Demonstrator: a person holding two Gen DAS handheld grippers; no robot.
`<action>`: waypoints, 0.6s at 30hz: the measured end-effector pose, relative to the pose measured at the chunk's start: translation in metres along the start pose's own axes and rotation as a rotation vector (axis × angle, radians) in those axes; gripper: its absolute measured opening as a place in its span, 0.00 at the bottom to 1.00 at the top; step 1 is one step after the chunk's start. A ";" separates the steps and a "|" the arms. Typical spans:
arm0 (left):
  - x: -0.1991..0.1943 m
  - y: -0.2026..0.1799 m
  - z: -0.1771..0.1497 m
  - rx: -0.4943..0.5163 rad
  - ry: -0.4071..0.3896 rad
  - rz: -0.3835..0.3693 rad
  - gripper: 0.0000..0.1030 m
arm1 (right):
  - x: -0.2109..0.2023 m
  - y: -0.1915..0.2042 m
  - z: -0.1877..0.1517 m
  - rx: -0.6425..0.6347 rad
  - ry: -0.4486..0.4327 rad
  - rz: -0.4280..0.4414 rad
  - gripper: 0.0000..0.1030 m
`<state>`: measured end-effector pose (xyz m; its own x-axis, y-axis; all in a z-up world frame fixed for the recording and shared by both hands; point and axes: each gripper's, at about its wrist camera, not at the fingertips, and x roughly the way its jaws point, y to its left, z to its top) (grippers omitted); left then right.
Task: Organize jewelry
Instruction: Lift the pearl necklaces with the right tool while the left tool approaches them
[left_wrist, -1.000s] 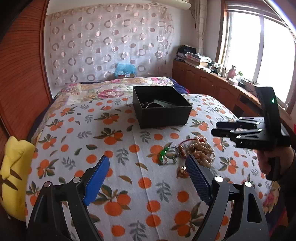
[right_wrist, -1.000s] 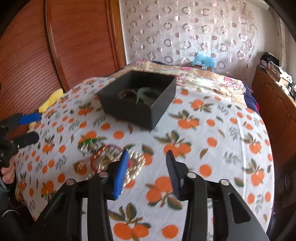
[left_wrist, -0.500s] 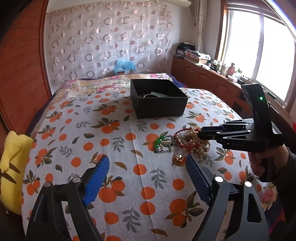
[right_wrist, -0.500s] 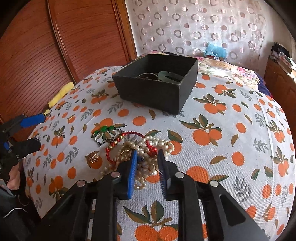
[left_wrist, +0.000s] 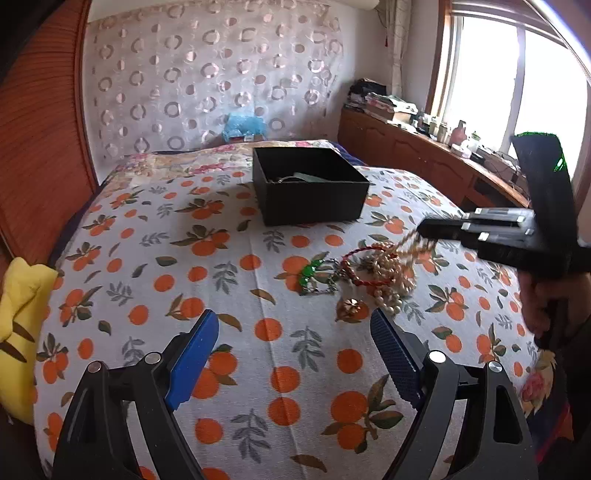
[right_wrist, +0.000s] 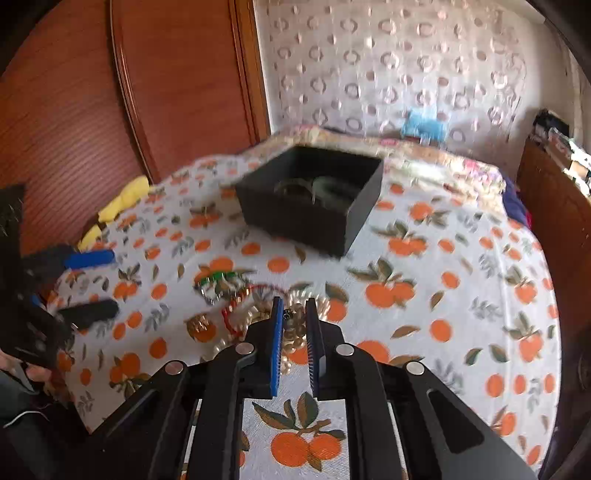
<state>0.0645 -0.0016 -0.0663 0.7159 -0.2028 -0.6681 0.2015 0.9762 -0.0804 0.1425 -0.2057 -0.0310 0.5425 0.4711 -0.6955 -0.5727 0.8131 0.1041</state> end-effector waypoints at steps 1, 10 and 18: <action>0.001 -0.002 -0.001 0.003 0.002 -0.003 0.79 | -0.005 -0.001 0.002 -0.001 -0.014 -0.005 0.13; 0.013 -0.019 -0.001 0.040 0.031 -0.030 0.79 | -0.042 -0.016 0.009 0.015 -0.091 -0.034 0.12; 0.019 -0.032 0.001 0.061 0.049 -0.053 0.79 | -0.068 -0.030 0.005 0.031 -0.139 -0.080 0.12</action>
<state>0.0720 -0.0365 -0.0757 0.6701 -0.2487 -0.6994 0.2798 0.9573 -0.0723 0.1256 -0.2608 0.0166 0.6671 0.4452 -0.5973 -0.5062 0.8592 0.0750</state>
